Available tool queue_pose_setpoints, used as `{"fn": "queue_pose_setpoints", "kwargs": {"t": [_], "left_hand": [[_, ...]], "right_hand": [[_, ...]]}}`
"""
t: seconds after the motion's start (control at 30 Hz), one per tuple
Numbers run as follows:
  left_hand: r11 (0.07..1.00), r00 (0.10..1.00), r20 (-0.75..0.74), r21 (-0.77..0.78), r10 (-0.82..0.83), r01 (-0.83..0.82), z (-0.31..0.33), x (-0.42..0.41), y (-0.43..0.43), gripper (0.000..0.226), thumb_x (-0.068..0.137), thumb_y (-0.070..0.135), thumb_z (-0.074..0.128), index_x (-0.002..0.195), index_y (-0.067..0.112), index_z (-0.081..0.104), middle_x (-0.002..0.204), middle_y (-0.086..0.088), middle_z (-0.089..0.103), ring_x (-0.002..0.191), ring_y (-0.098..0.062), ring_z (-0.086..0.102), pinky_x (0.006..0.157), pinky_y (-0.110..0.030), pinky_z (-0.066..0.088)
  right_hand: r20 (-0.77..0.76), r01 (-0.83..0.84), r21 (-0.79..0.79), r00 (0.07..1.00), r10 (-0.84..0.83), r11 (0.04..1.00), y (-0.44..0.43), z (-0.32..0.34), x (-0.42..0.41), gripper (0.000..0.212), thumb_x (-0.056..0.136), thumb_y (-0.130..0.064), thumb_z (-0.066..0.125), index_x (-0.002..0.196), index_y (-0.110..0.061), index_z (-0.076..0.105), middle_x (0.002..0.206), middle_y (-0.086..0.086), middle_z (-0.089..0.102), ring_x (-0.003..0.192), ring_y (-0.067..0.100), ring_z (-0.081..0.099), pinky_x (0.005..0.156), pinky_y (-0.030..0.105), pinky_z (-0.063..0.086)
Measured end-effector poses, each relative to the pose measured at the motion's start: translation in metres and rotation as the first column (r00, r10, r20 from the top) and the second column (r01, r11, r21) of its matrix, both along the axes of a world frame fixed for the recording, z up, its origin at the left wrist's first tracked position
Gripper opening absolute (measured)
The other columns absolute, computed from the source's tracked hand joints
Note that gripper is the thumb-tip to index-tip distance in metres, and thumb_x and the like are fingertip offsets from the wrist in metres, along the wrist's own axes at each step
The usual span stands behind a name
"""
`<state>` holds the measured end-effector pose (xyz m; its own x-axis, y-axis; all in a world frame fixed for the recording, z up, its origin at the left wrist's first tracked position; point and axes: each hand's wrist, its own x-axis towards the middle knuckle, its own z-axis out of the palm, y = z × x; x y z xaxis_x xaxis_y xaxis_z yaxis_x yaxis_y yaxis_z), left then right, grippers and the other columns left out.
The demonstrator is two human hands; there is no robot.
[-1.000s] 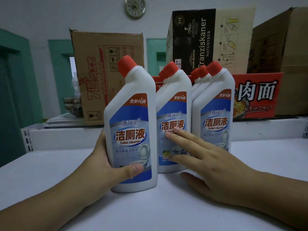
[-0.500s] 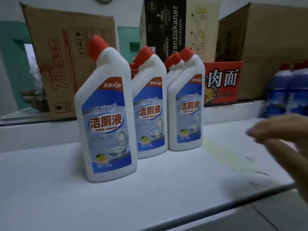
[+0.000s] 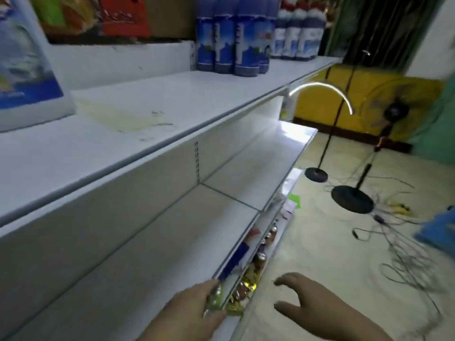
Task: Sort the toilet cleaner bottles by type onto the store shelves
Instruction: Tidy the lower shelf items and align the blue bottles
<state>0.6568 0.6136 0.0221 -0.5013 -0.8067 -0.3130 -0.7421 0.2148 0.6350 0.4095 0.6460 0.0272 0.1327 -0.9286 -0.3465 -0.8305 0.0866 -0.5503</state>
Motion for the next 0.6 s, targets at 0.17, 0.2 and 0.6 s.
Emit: {"fn": "queue_pose_setpoints", "kwargs": {"t": [0.17, 0.2, 0.6], "left_hand": [[0.999, 0.989, 0.141, -0.004, -0.041, 0.042, -0.006, -0.053, -0.001, 0.066, 0.083, 0.059, 0.054, 0.142, 0.036, 0.033, 0.144, 0.014, 0.041, 0.127, -0.005, 0.042, 0.107, -0.025, 0.033], [1.0, 0.989, 0.148, 0.013, -0.026, 0.024, -0.005, -0.062, -0.001, 0.068, 0.083, 0.059, 0.054, 0.143, 0.037, 0.031, 0.146, 0.015, 0.039, 0.128, -0.005, 0.042, 0.106, -0.023, 0.034], [0.994, 0.981, 0.192, 0.104, -0.041, 0.022, -0.002, -0.227, 0.0, 0.066, 0.085, 0.056, 0.054, 0.144, 0.041, 0.028, 0.146, 0.015, 0.041, 0.126, -0.004, 0.044, 0.104, -0.022, 0.036]], "right_hand": [[-0.137, 0.098, 0.085, 0.987, -0.086, 0.992, 0.02, -0.014, -0.055, 0.049, 0.09, -0.051, 0.05, 0.135, -0.036, 0.04, 0.142, -0.015, 0.042, 0.126, 0.007, 0.043, 0.101, 0.022, 0.035], [-0.124, 0.103, 0.083, 0.988, -0.092, 0.991, 0.021, -0.014, -0.064, 0.049, 0.09, -0.051, 0.05, 0.135, -0.037, 0.04, 0.142, -0.015, 0.042, 0.125, 0.007, 0.043, 0.1, 0.022, 0.035], [-0.081, 0.209, 0.037, 0.975, -0.205, 0.977, 0.052, -0.023, -0.229, 0.05, 0.088, -0.056, 0.047, 0.135, -0.04, 0.038, 0.137, -0.016, 0.045, 0.12, 0.003, 0.046, 0.096, 0.022, 0.038]]}}
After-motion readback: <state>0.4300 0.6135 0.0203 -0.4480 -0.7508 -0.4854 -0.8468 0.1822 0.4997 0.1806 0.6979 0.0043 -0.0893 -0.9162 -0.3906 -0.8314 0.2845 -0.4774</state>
